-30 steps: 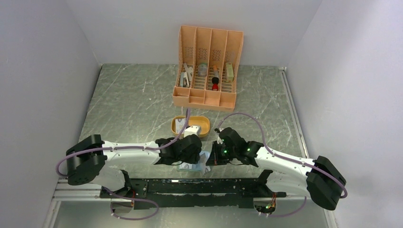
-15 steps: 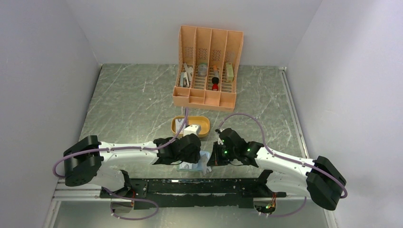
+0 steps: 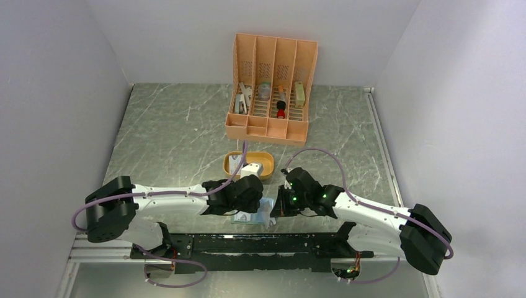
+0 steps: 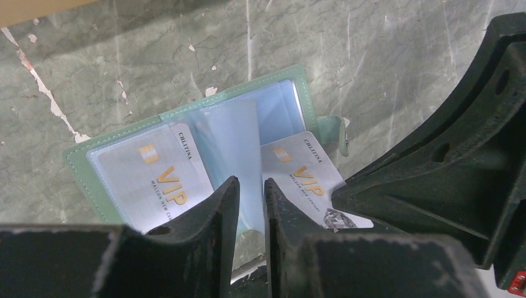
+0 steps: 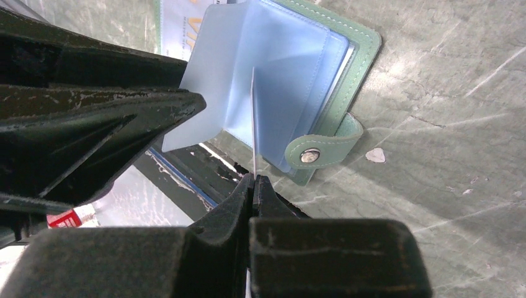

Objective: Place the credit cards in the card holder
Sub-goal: Turn over the card slot in the card holder.

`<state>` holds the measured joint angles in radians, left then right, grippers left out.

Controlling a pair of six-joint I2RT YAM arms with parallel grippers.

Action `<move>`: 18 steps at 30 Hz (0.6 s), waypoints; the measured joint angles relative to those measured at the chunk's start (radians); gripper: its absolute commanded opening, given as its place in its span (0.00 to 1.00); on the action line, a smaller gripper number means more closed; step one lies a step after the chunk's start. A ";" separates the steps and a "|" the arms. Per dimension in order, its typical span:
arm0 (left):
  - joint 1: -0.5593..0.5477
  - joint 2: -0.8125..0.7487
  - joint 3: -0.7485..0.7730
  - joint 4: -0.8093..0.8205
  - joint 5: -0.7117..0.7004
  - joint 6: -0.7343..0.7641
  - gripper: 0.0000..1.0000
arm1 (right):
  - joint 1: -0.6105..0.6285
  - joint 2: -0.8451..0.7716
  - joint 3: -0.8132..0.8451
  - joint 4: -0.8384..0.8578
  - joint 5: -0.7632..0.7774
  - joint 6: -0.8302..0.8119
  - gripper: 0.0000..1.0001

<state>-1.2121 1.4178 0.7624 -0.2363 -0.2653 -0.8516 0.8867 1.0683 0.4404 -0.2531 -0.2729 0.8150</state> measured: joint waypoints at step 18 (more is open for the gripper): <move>0.001 0.017 -0.013 -0.011 -0.019 -0.001 0.24 | 0.000 0.000 0.001 0.000 -0.001 0.000 0.00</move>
<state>-1.2114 1.4349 0.7490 -0.2478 -0.2844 -0.8524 0.8867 1.0683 0.4412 -0.2531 -0.2741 0.8154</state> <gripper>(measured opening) 0.177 0.009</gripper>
